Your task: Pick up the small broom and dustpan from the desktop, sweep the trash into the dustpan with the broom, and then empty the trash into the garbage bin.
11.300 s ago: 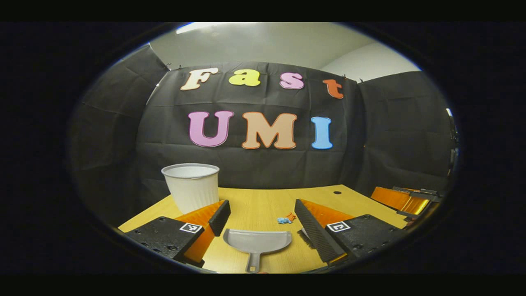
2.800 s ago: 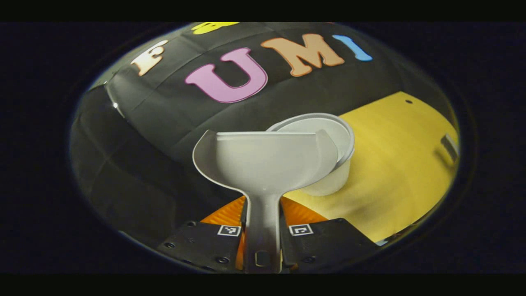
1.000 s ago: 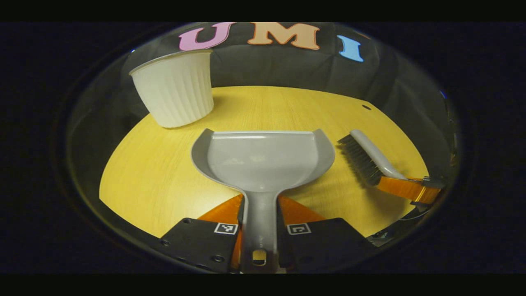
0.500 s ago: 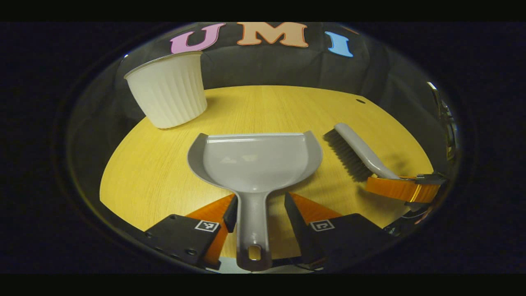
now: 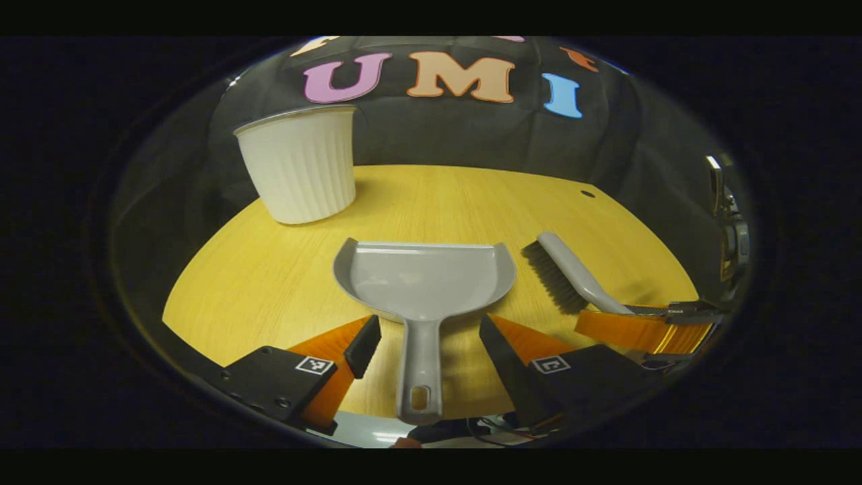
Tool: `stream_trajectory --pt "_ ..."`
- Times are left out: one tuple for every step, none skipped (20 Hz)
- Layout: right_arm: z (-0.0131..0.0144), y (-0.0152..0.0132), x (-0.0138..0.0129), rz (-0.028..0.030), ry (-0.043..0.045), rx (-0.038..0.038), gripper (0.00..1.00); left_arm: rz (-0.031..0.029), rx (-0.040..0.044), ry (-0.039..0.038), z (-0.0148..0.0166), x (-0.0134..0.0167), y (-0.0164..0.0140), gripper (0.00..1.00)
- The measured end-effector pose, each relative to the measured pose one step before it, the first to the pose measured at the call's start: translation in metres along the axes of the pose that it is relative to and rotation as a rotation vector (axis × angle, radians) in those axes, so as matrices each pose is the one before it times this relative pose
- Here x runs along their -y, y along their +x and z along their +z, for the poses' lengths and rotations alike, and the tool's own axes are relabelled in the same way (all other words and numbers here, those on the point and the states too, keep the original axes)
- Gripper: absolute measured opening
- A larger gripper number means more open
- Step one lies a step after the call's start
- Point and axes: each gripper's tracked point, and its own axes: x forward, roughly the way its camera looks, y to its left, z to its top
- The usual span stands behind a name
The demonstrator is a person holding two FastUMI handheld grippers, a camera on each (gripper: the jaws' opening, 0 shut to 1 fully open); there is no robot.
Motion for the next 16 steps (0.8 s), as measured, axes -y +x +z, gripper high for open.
stream_trajectory --pt "0.01422 -0.01365 -0.00383 0.00101 -0.02003 0.05067 0.93 0.00134 0.04116 -0.00427 0.01435 -0.00166 -0.01129 0.91" --pt "0.01852 -0.01379 -0.00637 0.00547 -0.02223 0.05935 0.93 -0.00300 0.05960 -0.00408 0.01995 -0.00022 -0.01764 0.91" --pt "0.02339 -0.01766 -0.00928 0.00923 -0.02280 0.06792 0.93 -0.00247 0.07058 -0.00332 0.02635 0.00027 -0.01501 0.91" --pt "0.02807 -0.01604 -0.00903 0.00673 -0.02149 0.07912 0.92 -0.00037 0.07881 0.00179 0.02791 0.00115 -0.01553 0.91" --pt "0.02822 -0.01136 -0.00955 0.00220 -0.01433 0.07939 0.93 -0.00019 0.07454 0.00436 0.03177 0.00083 -0.01063 0.90" --pt "0.02793 -0.00853 -0.00678 -0.00041 -0.00221 0.07694 0.92 0.00063 0.08046 0.01273 0.03121 0.00060 -0.00771 0.90" --pt "0.02734 -0.00886 -0.00994 0.00391 0.00864 0.07667 0.92 0.00914 0.07505 0.01635 0.03257 -0.00042 -0.00767 0.90" --pt "0.02267 -0.00921 -0.01029 0.00726 0.01815 0.07288 0.92 0.00922 0.07433 0.02115 0.02386 0.00238 -0.00655 0.90" --pt "0.02642 -0.01149 -0.01158 0.00721 0.01447 0.07589 0.92 0.01132 0.07202 0.01920 0.02908 -0.00166 -0.00489 0.89" --pt "0.01936 -0.00813 -0.00562 -0.00082 0.00323 0.06800 0.92 0.01238 0.06431 0.01328 0.01644 0.00230 -0.01135 0.89" --pt "-0.00600 -0.04732 0.00723 -0.01291 -0.00292 0.05941 0.92 0.01639 0.03652 0.00637 0.01476 0.00117 -0.00692 0.90" --pt "0.00370 -0.01844 0.00293 -0.01357 -0.01119 0.04636 0.92 0.00558 0.02272 -0.00141 0.00871 0.00274 -0.00272 0.88" --pt "0.00234 -0.01123 -0.00021 -0.01889 -0.01067 0.02952 0.92 -0.00571 0.00755 -0.00718 0.00474 0.00761 -0.00114 0.88" --pt "-0.00008 -0.00546 0.00170 -0.01142 -0.00015 0.01279 0.92 -0.01276 -0.00632 -0.00969 -0.00148 0.00191 0.00103 0.88" --pt "-0.00074 -0.00135 -0.00442 -0.00472 0.00658 -0.00079 0.92 -0.01306 -0.01221 -0.00878 -0.00482 -0.00031 0.00145 0.88" --pt "-0.00310 0.00036 -0.00184 -0.00131 0.00735 -0.01008 0.92 -0.01443 -0.02377 -0.00209 -0.00825 0.00455 -0.00187 0.89"
